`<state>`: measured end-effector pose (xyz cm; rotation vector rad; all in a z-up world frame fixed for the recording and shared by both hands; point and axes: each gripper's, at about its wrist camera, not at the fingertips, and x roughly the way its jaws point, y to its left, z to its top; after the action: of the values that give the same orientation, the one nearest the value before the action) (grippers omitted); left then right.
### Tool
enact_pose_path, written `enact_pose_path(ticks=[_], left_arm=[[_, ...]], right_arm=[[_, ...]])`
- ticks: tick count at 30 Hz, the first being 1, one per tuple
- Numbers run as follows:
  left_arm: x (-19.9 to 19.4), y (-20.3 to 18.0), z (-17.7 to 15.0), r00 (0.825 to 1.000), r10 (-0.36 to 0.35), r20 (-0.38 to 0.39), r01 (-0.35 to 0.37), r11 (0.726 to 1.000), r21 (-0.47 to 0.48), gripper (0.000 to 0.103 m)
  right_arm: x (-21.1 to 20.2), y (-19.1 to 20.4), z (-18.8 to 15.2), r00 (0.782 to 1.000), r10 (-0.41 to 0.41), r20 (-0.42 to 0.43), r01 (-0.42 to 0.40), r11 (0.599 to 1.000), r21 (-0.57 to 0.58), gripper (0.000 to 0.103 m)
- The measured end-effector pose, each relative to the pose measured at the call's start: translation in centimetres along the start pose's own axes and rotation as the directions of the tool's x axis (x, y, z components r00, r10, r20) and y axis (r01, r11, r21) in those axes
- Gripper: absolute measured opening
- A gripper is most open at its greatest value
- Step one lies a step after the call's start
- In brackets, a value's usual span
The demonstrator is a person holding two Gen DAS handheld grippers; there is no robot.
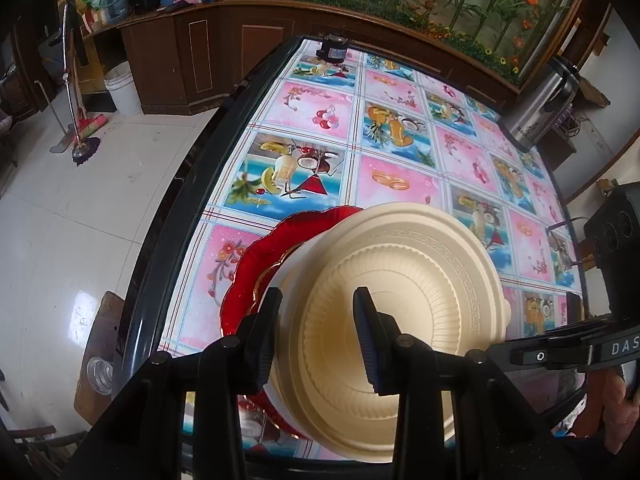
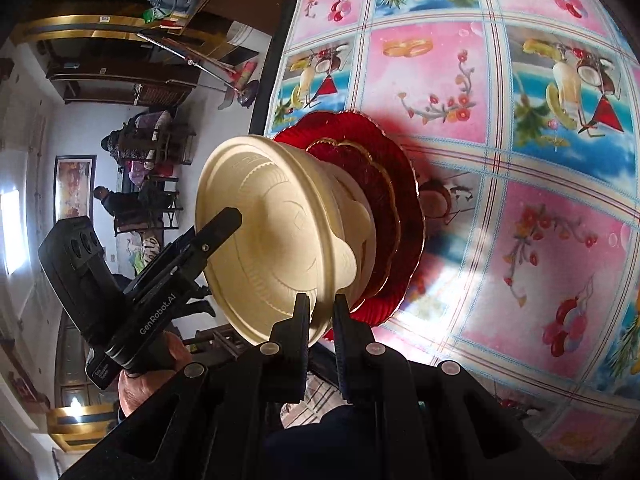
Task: Organize plates and bowls
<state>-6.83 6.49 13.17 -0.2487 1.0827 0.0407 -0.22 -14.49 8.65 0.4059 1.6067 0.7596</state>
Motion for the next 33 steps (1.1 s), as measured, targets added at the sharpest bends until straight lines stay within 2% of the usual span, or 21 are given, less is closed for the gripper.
enact_pose_path(ticks=[5,18,33], left_arm=[[-0.7,0.4,-0.3,1.0,-0.009,0.003,0.009,1.0,-0.017,0.034],[0.4,0.7,-1.0,1.0,0.006,-0.01,-0.006,1.0,-0.027,0.034],[0.6,0.3,-0.9,0.999,0.036,-0.001,-0.036,0.999,-0.004,0.034]], right_arm=[[0.0,0.9,-0.5,1.0,0.007,-0.016,-0.007,1.0,-0.027,0.013],[1.0,0.5,-0.2,1.0,0.002,-0.028,-0.002,1.0,-0.015,0.013],[1.4,0.1,0.0,1.0,-0.003,-0.027,0.003,1.0,-0.004,0.013]])
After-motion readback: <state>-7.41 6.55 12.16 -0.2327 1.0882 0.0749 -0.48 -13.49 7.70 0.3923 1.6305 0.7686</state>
